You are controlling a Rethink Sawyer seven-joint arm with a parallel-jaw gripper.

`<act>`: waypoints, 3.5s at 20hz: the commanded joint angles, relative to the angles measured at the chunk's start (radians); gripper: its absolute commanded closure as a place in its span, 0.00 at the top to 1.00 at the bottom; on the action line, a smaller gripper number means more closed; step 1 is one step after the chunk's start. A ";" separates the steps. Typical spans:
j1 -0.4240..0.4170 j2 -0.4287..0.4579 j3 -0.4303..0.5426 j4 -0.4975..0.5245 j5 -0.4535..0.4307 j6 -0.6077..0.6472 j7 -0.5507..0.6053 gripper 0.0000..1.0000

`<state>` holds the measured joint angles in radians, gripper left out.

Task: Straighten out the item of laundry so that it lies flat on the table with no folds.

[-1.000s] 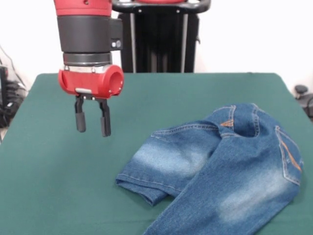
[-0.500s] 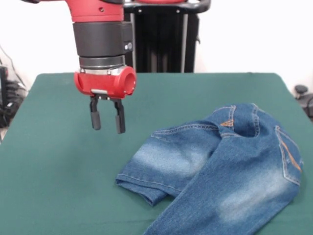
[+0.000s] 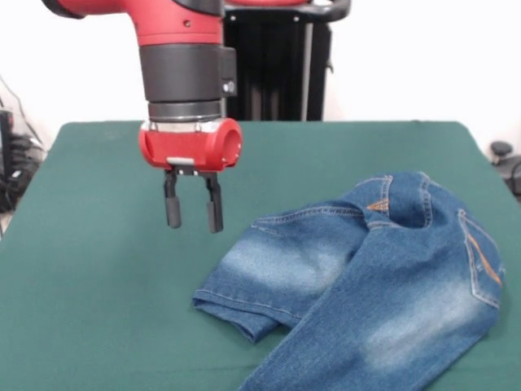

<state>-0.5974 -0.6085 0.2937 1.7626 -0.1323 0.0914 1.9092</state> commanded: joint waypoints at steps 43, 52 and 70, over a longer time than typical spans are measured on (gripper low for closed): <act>0.001 0.426 0.128 -0.064 -0.075 -0.146 0.100 1.00; 0.036 0.277 0.095 0.020 -0.033 -0.097 0.138 1.00; 0.044 0.066 0.070 0.128 0.039 0.055 0.144 1.00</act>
<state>-0.5797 -0.5423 0.3678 1.8134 -0.1450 0.0217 1.9092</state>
